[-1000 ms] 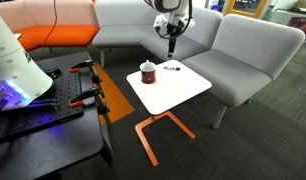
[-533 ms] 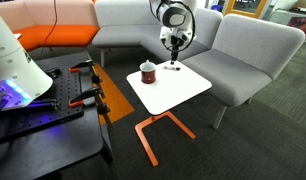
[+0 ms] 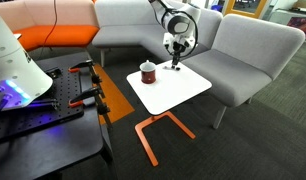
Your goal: Put the marker in the mug
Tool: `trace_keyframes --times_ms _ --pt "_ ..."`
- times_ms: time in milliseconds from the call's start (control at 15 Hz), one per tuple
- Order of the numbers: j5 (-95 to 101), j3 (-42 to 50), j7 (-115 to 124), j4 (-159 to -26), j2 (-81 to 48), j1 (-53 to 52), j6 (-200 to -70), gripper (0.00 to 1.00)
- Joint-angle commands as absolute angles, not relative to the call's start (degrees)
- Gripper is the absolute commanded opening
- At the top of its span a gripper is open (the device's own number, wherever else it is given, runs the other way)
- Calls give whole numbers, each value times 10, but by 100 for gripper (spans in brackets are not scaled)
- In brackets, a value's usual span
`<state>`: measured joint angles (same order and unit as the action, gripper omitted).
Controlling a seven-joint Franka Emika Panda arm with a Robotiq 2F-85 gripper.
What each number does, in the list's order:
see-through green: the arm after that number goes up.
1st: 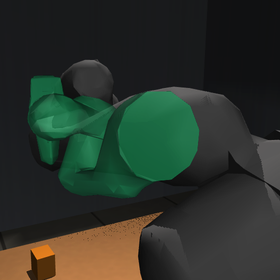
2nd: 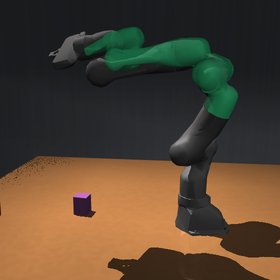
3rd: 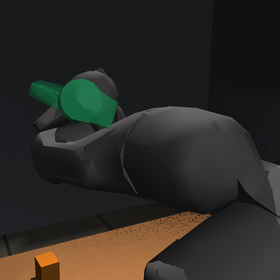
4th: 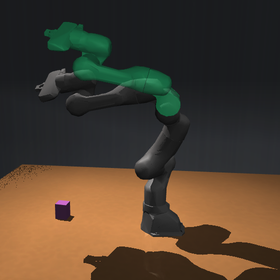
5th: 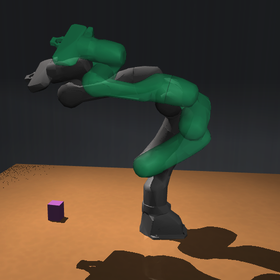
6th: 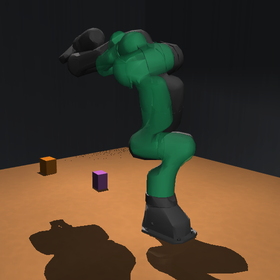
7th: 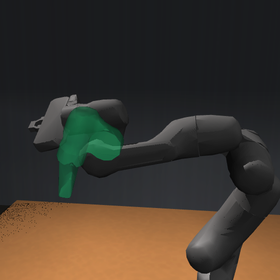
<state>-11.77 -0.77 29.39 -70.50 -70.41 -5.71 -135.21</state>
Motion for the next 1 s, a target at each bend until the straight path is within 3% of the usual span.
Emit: trace_keyframes --times_ms 0,133,267,933 --pt "-128 -5 299 -645 -739 -56 -1303 12" --pt "-128 -4 302 -627 -754 -55 -1291 1" --pt "-128 -4 302 -611 -762 -53 -1277 5" --pt "-113 3 306 -629 -728 -56 -1265 4"
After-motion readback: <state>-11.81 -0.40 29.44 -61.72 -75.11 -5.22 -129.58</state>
